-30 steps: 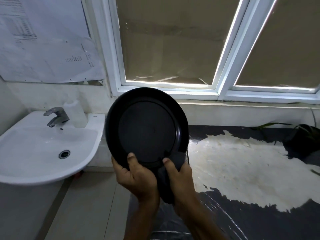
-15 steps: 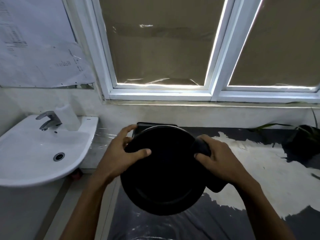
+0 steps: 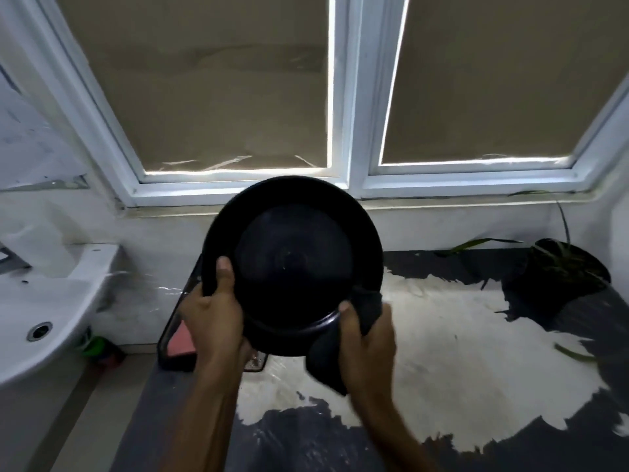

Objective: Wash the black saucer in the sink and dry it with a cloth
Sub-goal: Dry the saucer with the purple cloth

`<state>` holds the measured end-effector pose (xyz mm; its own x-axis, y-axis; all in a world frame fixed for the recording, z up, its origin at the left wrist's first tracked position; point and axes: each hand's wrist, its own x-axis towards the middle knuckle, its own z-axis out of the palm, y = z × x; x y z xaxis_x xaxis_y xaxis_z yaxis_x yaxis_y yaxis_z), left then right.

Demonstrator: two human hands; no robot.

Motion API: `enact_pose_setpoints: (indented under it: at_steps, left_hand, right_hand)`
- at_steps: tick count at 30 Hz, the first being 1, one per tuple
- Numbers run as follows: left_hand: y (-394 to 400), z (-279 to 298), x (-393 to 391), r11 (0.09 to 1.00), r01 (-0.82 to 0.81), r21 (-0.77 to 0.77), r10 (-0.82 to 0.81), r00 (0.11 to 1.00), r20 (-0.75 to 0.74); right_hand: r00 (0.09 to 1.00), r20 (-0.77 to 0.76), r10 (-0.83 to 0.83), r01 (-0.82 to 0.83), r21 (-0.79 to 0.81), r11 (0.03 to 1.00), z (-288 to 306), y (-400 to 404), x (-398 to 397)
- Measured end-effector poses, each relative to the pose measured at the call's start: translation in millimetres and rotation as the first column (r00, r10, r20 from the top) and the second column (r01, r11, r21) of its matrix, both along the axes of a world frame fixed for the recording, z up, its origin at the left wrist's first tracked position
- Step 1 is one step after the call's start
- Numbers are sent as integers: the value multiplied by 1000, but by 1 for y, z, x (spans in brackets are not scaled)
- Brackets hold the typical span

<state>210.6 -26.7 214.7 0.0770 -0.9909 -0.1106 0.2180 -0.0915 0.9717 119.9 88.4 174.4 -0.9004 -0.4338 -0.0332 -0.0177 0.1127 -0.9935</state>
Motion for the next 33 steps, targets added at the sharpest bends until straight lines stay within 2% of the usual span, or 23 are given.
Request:
enact_pose_setpoints:
  at_steps: [2,5,7,9,10,11,13,14,15,16,17,18,19,20,21,22,24,25,27,28,29,32,33]
  left_hand:
    - [15,-6,-25,995,-87,56,92,993,-78]
    - [32,-25,-41,968,-152,201,191,962,-192]
    - [31,-40,-41,942,-69,328,179,931,-319]
    - [19,-51,-38,926,-34,376,173,923,-343]
    - [13,-54,-35,935,-67,348,176,940,-293]
    - [6,-54,-32,953,-135,271,190,963,-190]
    - [0,-43,-24,982,-181,-55,186,976,114]
    - [0,-34,-19,956,-92,-278,166,952,256]
    - [0,-26,-14,871,69,-486,133,920,369]
    - [-1,-23,-7,732,248,-635,113,874,472]
    - [-1,-21,-4,554,415,-722,131,813,568]
    - [-2,-24,-2,375,542,-752,188,750,634]
    - [0,-26,-3,234,619,-750,265,702,661]
    - [3,-26,-8,151,655,-741,318,677,664]
    - [8,-25,-13,108,669,-735,340,670,660]
    - [12,-25,-18,77,675,-733,351,670,654]
    - [19,-25,-22,26,691,-722,358,668,652]
    - [20,-25,-22,40,691,-722,327,673,663]
    - [22,-24,-17,181,638,-748,209,718,663]
    - [22,-25,-13,238,606,-759,173,742,647]
    - [22,-23,-9,228,584,-779,163,766,622]
    - [37,-11,-3,-10,584,-812,302,776,555]
    - [39,-3,-3,-40,594,-803,301,774,557]
  right_hand:
    - [996,87,25,-21,-37,999,-4,2,9]
    - [978,54,200,-199,-12,980,-3,10,-5]
    - [910,44,413,-415,59,908,0,21,-32]
    - [801,78,593,-598,94,796,0,36,-61]
    - [785,101,611,-618,69,783,-1,44,-73]
    - [808,133,574,-581,21,814,-2,51,-85]
    - [882,192,430,-422,-81,903,-5,60,-102]
    - [914,189,359,-346,-101,933,-4,59,-109]
    - [937,166,309,-294,-110,950,-2,57,-114]
    - [951,134,280,-264,-123,957,3,52,-117]
    - [958,102,267,-252,-138,958,6,45,-120]
    - [960,71,269,-255,-161,953,12,38,-121]
    - [959,40,279,-269,-166,949,17,30,-119]
    - [952,25,305,-297,-157,942,24,23,-114]
    - [938,-2,347,-345,-102,933,27,15,-106]
    - [905,-99,414,-414,20,910,28,9,-96]
    - [770,-357,529,-437,308,845,28,0,-70]
    - [715,-445,539,-416,348,840,31,0,-58]
    - [665,-485,567,-483,299,823,39,1,-49]
    - [639,-482,599,-541,271,796,44,0,-49]
    - [604,-455,655,-594,290,750,47,-1,-53]
    - [472,-196,860,-765,394,510,48,-16,-82]
    - [451,-65,890,-823,356,443,45,-20,-93]
